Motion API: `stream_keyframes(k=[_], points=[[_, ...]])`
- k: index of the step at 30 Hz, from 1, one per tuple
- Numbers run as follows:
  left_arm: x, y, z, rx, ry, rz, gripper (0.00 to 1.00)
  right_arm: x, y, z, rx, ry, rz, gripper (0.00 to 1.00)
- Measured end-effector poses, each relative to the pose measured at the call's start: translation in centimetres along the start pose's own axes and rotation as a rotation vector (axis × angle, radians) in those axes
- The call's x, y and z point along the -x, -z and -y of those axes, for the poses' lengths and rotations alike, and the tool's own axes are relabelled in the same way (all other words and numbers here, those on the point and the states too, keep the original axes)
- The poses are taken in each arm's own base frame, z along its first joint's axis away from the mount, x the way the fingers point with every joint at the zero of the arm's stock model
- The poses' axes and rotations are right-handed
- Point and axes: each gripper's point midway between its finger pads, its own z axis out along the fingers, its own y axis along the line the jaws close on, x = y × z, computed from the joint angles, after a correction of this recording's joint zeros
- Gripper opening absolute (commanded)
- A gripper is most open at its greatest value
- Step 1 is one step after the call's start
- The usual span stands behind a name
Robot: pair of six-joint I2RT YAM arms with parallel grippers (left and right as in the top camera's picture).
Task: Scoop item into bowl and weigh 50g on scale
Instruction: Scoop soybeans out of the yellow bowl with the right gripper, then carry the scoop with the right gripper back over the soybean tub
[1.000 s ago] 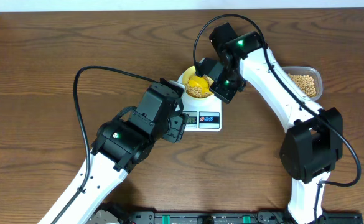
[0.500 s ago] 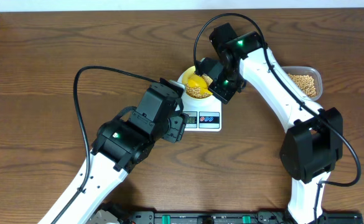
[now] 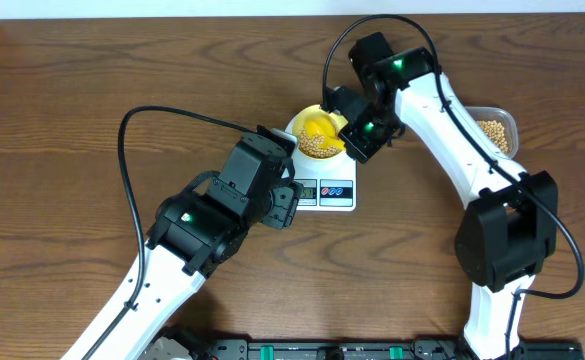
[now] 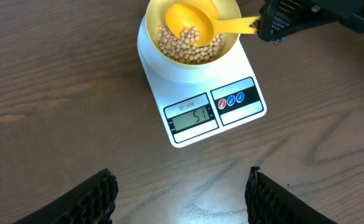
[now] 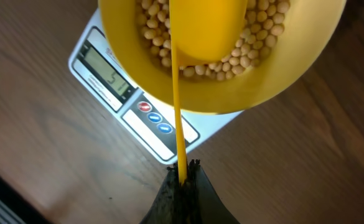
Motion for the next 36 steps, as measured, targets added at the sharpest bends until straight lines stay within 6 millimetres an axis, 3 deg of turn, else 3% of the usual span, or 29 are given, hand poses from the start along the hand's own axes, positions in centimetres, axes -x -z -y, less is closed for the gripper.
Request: stream_keyframes(k=[22, 36], points=[[0.0, 0.0, 0.0, 0.0, 0.0, 0.0, 0.69, -0.1, 1.1, 0.4, 0.15, -0.135, 0.065, 0.01], [0.0, 0.0, 0.0, 0.0, 0.0, 0.0, 0.69, -0.1, 1.6, -1.3, 0.261, -0.145, 0.074, 0.01]])
